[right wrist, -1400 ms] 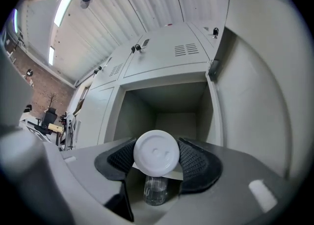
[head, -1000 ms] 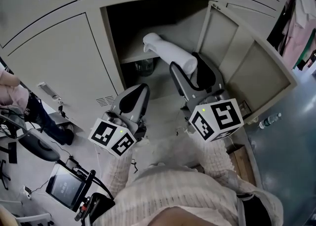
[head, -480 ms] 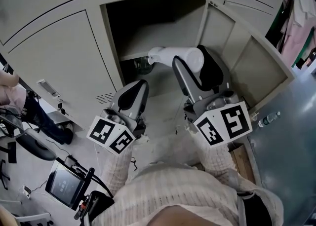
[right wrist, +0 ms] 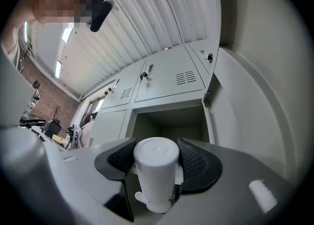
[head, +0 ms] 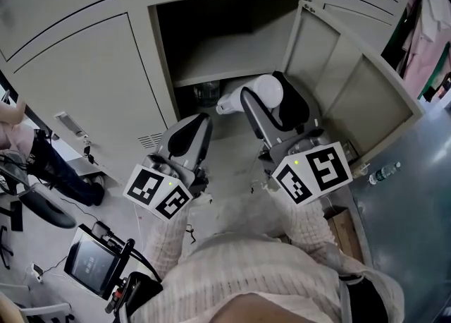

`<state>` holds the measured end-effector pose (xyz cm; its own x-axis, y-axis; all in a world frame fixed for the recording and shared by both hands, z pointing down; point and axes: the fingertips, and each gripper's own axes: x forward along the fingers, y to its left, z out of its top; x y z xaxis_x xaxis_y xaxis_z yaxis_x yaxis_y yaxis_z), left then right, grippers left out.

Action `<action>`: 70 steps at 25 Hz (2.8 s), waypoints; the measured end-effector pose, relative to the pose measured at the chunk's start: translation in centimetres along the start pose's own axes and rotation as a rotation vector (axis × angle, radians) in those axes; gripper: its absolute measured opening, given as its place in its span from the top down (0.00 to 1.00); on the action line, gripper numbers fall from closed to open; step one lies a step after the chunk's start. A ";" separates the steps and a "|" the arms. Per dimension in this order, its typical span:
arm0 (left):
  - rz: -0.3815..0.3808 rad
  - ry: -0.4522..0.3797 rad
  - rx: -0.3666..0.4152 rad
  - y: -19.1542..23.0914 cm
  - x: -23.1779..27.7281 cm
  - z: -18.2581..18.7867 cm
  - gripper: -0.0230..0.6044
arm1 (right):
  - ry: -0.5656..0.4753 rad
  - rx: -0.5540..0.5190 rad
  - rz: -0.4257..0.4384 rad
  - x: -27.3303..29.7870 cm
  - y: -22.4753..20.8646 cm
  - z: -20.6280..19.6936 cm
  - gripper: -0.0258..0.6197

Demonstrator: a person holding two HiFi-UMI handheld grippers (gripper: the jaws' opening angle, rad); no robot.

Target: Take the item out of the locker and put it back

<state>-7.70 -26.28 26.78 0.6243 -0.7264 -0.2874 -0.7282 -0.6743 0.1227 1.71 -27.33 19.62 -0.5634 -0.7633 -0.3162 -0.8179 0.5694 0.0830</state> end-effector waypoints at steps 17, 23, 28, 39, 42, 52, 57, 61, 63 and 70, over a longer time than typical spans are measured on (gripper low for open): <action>0.029 0.002 0.032 0.4 0.4 0.2 0.96 | 0.005 0.009 0.031 0.0 0.6 -0.6 0.55; 0.019 -0.009 0.010 0.3 0.5 0.4 0.96 | 0.013 0.013 0.035 0.2 0.5 -0.9 0.55; 0.016 -0.024 0.003 0.1 0.8 0.9 0.96 | 0.014 0.021 0.038 0.0 0.4 -0.9 0.55; 0.014 -0.015 -0.004 0.0 0.7 0.5 0.96 | -0.088 -0.022 0.042 0.3 0.5 2.8 0.55; 0.015 -0.024 0.002 0.1 0.6 0.7 0.96 | -0.149 -0.049 0.053 0.7 0.8 5.1 0.55; 0.044 -0.033 0.015 1.4 0.4 1.2 0.96 | -0.244 -0.105 0.077 3.7 0.7 8.1 0.55; 0.054 -0.035 0.030 2.3 0.6 1.4 0.96 | -0.259 -0.109 0.077 5.1 0.5 7.9 0.55; 0.055 -0.031 0.032 2.9 0.9 1.3 0.96 | -0.245 -0.100 0.076 6.0 0.3 7.1 0.55; 0.056 -0.027 0.028 3.2 1.1 1.1 0.96 | -0.240 -0.085 0.084 6.3 0.3 6.7 0.54; 0.044 -0.017 0.000 3.7 1.8 0.3 0.96 | -0.260 -0.081 0.098 6.3 0.5 6.6 0.54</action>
<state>-9.35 -30.11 26.47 0.5868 -0.7529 -0.2979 -0.7546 -0.6420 0.1359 -1.49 -29.80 11.46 -0.5997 -0.5958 -0.5342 -0.7737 0.6022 0.1968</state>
